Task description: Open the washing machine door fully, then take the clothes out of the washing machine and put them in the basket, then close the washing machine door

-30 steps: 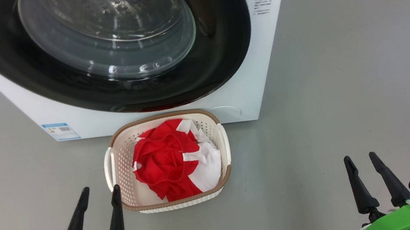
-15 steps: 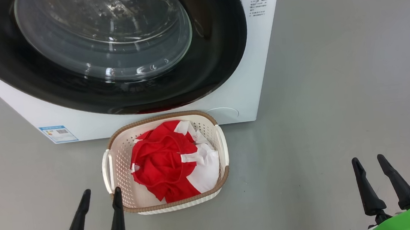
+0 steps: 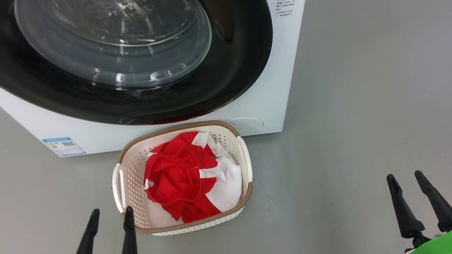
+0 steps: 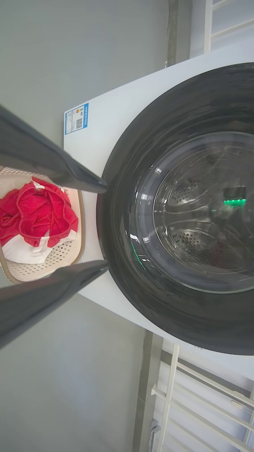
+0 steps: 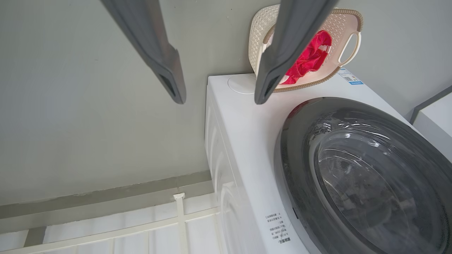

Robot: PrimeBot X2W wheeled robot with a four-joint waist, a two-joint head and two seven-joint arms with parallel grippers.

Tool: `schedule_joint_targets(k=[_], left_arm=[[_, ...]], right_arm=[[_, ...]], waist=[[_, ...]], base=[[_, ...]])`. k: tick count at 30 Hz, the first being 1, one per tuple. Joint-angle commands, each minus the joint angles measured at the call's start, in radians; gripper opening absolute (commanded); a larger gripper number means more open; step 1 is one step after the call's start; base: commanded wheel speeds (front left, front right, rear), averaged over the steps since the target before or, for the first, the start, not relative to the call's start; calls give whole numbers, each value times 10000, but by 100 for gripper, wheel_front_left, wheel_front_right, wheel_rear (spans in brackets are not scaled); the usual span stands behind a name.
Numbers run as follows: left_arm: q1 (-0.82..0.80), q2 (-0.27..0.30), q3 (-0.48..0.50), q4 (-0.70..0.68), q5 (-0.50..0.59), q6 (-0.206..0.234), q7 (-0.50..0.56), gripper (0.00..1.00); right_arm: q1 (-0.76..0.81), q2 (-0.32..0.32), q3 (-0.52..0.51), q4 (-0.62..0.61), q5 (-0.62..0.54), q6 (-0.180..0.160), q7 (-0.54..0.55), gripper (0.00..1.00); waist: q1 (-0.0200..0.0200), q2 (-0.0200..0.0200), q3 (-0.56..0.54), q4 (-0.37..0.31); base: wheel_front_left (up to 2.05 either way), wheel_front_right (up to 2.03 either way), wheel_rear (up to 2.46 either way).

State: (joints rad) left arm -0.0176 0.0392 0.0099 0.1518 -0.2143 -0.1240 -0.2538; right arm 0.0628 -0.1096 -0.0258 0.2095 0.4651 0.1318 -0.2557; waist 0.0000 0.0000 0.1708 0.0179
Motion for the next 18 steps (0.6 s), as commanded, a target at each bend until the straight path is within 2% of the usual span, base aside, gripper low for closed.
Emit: schedule_joint_targets(k=[1,5,6,14,18], left_arm=[[-60,110,331,-260,-115,-61,-80,100],[-82,110,329,-195,-225,-63,-80,100],[0,0,-2,19,-146,-12,0,0],[15,-94,-109,612,-475,4,122,0],[14,-53,-113,597,-956,7,204,0]], right_arm=[[-112,-120,150,-241,-172,-11,-61,100],[-114,-125,130,-238,-174,-11,-61,100],[-1,0,-8,2,1,0,0,0],[-9,269,92,573,280,0,67,0],[-35,258,89,546,671,-1,162,0]], waist=[[0,0,6,9],[0,0,23,39],[0,0,24,38],[2,0,15,33],[23,0,-83,26]], base=[[0,0,0],[0,0,0],[0,0,0],[0,0,0],[0,0,0]])
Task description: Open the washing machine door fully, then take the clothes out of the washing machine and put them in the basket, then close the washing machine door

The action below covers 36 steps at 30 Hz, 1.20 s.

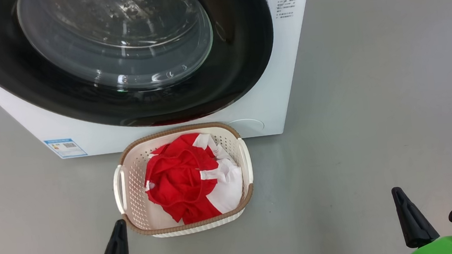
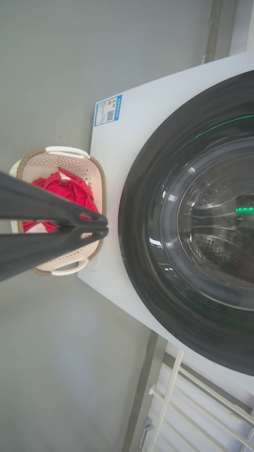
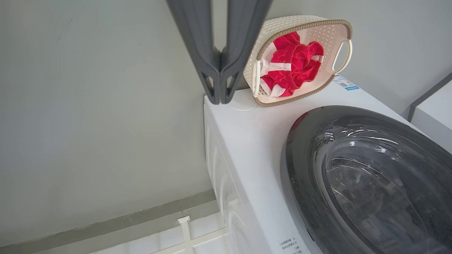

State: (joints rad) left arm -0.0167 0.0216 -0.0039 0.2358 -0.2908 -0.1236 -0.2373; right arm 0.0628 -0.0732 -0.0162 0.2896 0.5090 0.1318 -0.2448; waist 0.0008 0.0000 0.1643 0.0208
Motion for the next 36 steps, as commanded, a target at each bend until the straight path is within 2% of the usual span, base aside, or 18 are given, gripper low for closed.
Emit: schedule_joint_targets(k=[1,4,36], left_arm=[[0,133,23,-235,-311,6,59,0],[-48,171,16,-197,-788,8,143,0],[-299,392,71,-86,-4400,-24,855,0]], right_arm=[[-48,-110,-6,-249,330,-1,77,0],[-125,-121,-7,-224,720,-1,172,0],[-566,-145,-107,-275,3671,-4,972,0]], waist=[[13,0,-38,-5],[-6,0,-72,-12],[-8,0,-492,-65]], base=[[0,0,0],[0,0,0],[0,0,0]])
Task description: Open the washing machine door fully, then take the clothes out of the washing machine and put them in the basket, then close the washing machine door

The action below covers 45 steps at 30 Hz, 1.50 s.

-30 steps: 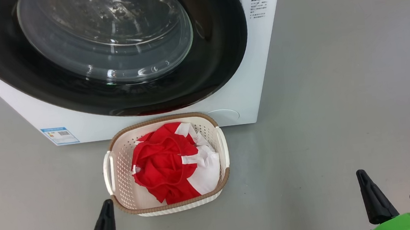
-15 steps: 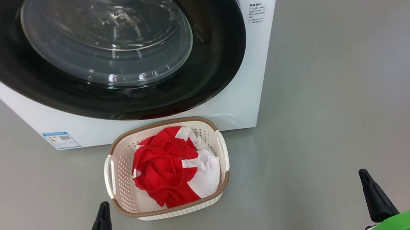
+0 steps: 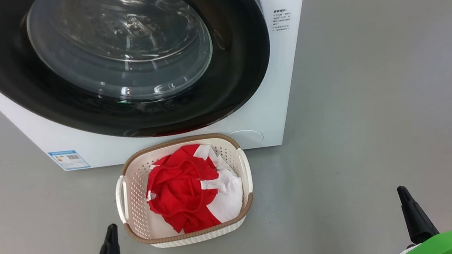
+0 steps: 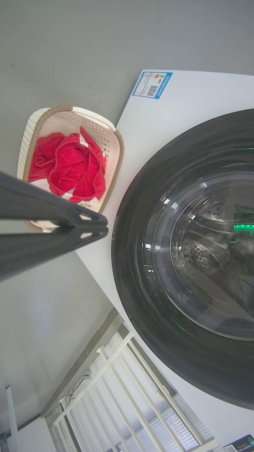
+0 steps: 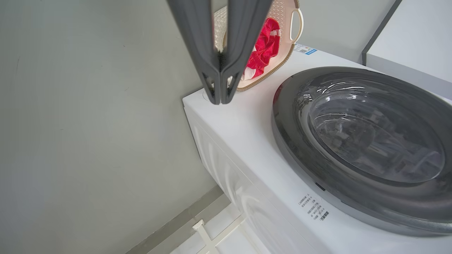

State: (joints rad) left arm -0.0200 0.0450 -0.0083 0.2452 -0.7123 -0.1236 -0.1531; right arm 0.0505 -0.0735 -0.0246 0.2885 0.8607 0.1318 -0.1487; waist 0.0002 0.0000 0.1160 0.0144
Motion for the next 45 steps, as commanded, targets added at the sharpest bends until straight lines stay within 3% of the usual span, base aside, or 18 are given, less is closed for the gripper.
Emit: schedule_joint_targets(k=[1,45], left_arm=[[-273,163,120,-179,-299,-24,38,0],[-568,308,419,-103,-5115,-49,1198,0]], right_arm=[[-455,-141,-28,-266,248,-4,39,0],[-1036,-67,-313,-367,4212,-8,1265,0]], waist=[[-1,0,-23,-3],[-1,0,-607,-78]], base=[[0,0,0],[0,0,0]])
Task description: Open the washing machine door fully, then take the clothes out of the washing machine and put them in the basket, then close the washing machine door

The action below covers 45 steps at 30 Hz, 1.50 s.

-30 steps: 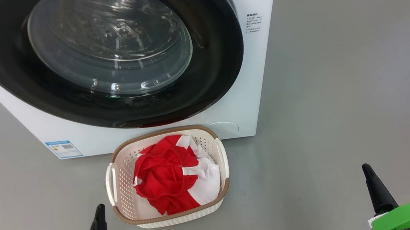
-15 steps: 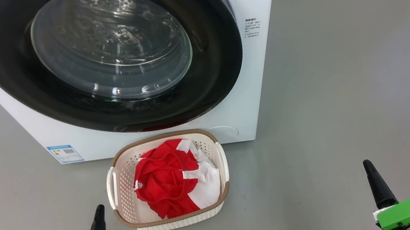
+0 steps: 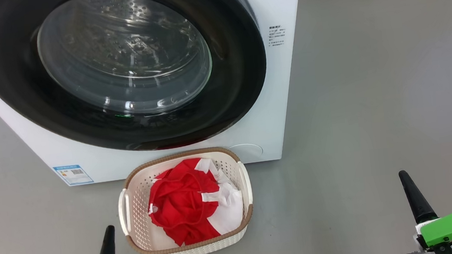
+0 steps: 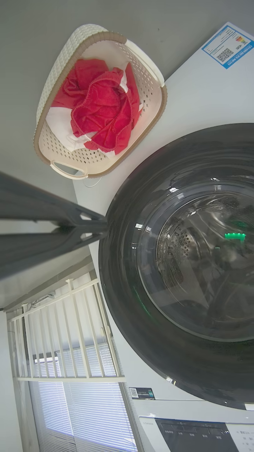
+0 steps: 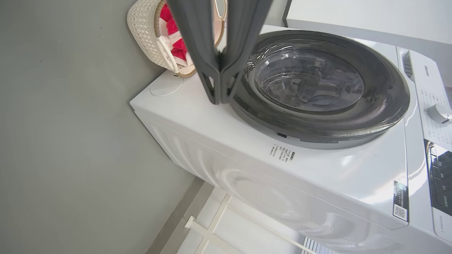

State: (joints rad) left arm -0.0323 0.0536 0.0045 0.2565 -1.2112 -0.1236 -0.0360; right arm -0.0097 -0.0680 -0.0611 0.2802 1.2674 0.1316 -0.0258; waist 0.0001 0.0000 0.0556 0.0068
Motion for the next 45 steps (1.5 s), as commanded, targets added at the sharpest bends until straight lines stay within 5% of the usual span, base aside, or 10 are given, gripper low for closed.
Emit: schedule_joint_targets(k=[1,34,45], left_arm=[[-453,224,299,-214,-236,-50,55,0],[-698,270,633,-142,-3963,-69,1051,0],[-724,249,701,-132,-4301,-71,1177,0]], right_arm=[[-447,-120,44,-287,237,-6,65,0],[-912,-16,-246,-362,3319,-9,1087,0],[-960,10,-298,-368,3603,-9,1205,0]], waist=[[0,0,-16,-3],[-1,0,-479,-62],[-1,0,-524,-68]], base=[[0,0,0],[0,0,0],[0,0,0]])
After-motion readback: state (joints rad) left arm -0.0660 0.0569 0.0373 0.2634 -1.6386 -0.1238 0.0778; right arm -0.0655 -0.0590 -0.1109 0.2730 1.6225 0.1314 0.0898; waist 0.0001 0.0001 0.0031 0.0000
